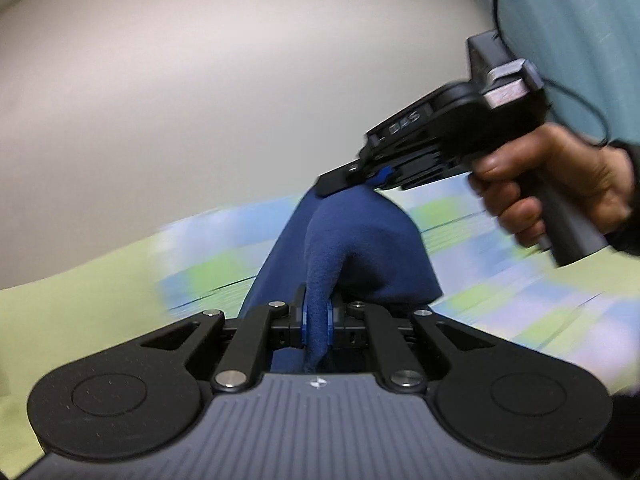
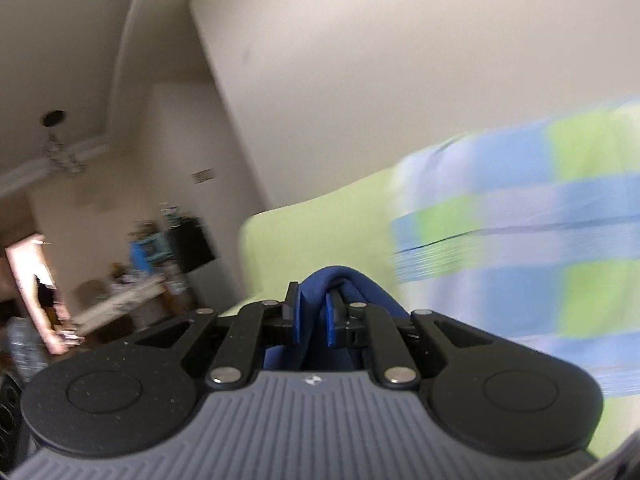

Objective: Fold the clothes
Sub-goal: 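Lift the navy shirt with both tools and shake it out over the checked sheet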

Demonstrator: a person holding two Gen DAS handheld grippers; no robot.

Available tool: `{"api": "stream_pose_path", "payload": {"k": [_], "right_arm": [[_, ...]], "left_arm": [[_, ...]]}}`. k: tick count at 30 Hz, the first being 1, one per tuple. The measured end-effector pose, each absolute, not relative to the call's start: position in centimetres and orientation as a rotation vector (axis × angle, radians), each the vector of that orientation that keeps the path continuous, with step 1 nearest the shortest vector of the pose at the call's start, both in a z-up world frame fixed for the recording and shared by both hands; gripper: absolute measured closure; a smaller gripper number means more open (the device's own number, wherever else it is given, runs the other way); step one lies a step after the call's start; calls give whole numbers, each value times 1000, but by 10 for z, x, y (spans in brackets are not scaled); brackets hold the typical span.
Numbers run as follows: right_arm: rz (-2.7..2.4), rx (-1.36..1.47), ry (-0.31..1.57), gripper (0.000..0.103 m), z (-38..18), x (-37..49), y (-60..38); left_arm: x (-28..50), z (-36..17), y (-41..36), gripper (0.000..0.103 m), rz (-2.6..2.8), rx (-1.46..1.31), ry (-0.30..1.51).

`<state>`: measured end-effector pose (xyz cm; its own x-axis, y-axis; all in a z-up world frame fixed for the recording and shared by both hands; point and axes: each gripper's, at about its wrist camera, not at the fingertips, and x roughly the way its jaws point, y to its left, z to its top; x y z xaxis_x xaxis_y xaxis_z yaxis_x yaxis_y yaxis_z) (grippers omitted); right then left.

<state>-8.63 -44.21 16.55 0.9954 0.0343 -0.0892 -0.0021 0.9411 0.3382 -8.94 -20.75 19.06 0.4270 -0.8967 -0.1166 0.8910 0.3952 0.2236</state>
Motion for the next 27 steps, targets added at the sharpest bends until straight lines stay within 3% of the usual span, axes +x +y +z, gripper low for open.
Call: {"api": "stream_pose_path", "payload": {"k": [3, 4, 7, 10, 13, 21, 23, 25, 27], "right_arm": [[-138, 262, 68, 94, 192, -175, -476], [-177, 227, 59, 101, 202, -192, -480], [-280, 75, 8, 103, 242, -239, -486], [-337, -9, 47, 103, 277, -252, -491], [-373, -45, 85, 103, 273, -240, -508], [-454, 97, 268, 100, 81, -255, -572], [-496, 167, 324, 86, 24, -289, -591], [-527, 215, 363, 63, -18, -323, -603], [-537, 244, 431, 59, -66, -351, -603]], "left_arm": [[-138, 204, -262, 97, -1315, 175, -33], [-149, 209, -277, 97, -1360, 148, -31], [-171, 221, -322, 97, -1447, 85, 10], [-168, 210, -356, 98, -1467, 25, 103], [-148, 177, -380, 103, -1441, -16, 214], [-104, 93, -390, 103, -1352, 71, 372], [-99, 70, -390, 103, -1335, 124, 397], [-107, 50, -391, 103, -1333, 151, 416], [-113, 34, -389, 98, -1339, 174, 430]]}}
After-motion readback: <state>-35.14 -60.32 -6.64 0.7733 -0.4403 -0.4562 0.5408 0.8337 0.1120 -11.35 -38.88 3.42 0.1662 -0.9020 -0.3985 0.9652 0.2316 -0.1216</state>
